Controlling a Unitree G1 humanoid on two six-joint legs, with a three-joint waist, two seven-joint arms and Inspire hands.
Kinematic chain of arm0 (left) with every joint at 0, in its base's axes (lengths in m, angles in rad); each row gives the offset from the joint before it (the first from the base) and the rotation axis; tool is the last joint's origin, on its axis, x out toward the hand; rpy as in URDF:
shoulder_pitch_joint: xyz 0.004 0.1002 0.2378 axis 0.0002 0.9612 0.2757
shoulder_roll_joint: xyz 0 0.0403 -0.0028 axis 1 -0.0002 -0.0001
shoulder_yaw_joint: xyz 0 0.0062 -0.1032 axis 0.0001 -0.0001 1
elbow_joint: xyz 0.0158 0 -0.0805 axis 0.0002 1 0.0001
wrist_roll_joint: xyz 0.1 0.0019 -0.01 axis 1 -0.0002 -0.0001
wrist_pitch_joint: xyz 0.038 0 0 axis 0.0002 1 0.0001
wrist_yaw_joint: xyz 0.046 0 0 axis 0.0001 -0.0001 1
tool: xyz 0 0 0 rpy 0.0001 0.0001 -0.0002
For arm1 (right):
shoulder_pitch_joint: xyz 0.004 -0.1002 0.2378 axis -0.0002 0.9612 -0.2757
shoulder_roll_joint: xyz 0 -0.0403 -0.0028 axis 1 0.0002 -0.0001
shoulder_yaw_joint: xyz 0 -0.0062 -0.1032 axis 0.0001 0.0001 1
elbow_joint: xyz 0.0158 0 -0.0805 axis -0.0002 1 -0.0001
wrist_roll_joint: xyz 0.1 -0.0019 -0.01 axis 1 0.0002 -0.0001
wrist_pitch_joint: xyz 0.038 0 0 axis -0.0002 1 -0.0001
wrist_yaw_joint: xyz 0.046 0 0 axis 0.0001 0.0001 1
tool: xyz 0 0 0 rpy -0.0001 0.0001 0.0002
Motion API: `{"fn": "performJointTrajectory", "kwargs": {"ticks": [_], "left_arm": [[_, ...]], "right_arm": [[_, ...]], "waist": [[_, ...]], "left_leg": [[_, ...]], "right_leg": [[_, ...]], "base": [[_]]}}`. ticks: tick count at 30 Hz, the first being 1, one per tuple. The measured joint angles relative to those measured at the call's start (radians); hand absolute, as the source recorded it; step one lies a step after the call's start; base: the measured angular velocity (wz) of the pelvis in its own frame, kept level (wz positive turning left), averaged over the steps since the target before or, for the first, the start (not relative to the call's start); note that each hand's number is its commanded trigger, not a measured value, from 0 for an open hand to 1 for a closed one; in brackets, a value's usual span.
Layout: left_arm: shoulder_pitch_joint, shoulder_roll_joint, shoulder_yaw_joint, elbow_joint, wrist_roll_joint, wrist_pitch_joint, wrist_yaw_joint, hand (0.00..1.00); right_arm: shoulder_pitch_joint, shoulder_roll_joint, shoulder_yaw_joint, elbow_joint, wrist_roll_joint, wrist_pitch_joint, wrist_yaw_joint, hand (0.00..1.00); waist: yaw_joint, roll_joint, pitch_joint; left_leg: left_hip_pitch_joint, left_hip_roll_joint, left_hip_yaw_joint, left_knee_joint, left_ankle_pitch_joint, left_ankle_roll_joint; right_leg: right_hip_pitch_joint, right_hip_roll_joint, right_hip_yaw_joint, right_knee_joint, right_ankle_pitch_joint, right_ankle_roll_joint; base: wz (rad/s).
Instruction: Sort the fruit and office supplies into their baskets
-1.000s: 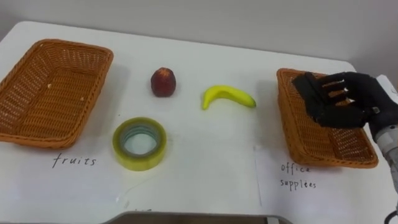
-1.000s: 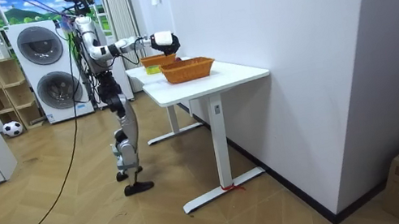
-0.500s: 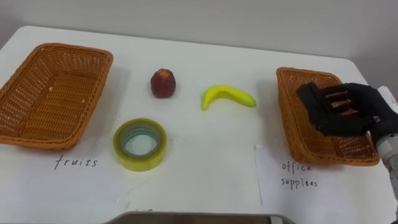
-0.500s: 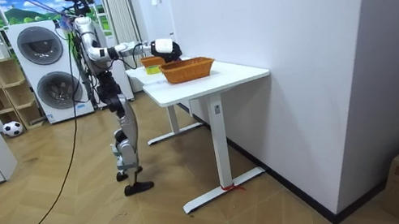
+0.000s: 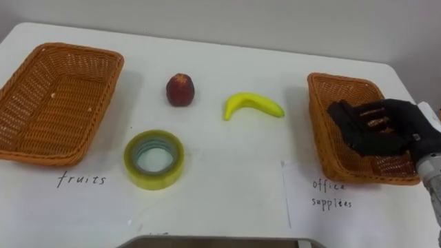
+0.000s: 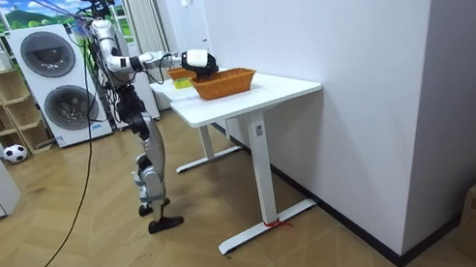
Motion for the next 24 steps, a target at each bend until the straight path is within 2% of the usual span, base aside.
{"fn": "performJointTrajectory", "kwargs": {"ticks": [6,11,16,19,24], "left_arm": [[0.002,0.0,0.0,0.0,0.0,0.0,0.001,0.0],[0.011,0.001,0.001,0.0,0.0,0.0,0.003,0.0],[0.02,0.005,0.001,0.0,-0.001,0.001,0.004,0.0],[0.018,0.005,0.0,0.0,-0.001,0.001,0.005,0.0],[0.005,0.005,-0.001,0.0,-0.001,0.001,0.015,0.0]], "right_arm": [[0.005,0.0,-0.001,0.0,0.0,0.0,-0.012,0.0],[0.005,0.0,-0.005,0.0,0.002,0.0,-0.013,0.0],[0.005,0.0,-0.005,0.0,0.002,0.0,-0.013,0.0],[0.005,0.0,-0.005,0.0,0.002,0.0,-0.013,0.0],[0.005,0.0,-0.005,0.0,0.002,-0.001,-0.014,0.0]], "waist": [[-0.003,0.017,-0.0078],[-0.005,0.005,-0.0091],[-0.002,-0.01,-0.0076],[0.0,-0.011,-0.0075],[0.002,-0.003,-0.0029]], "left_leg": [[0.003,0.0,0.0,0.0,0.0,0.0],[0.003,0.0,0.0,0.0,0.0,0.0],[0.002,0.0,0.0,0.0,0.0,0.0],[0.003,0.0,0.0,0.0,0.0,0.0],[0.003,0.0,0.0,-0.001,0.0,0.0]], "right_leg": [[0.002,0.0,0.001,0.002,0.0,0.0],[0.003,0.0,0.001,0.001,0.0,0.0],[0.003,0.0,0.001,0.0,0.0,0.0],[0.003,0.0,0.001,0.0,0.0,0.0],[0.003,0.0,0.0,0.001,0.0,0.0]], "base": [[0.0],[0.0],[0.0],[0.0],[0.0]]}}
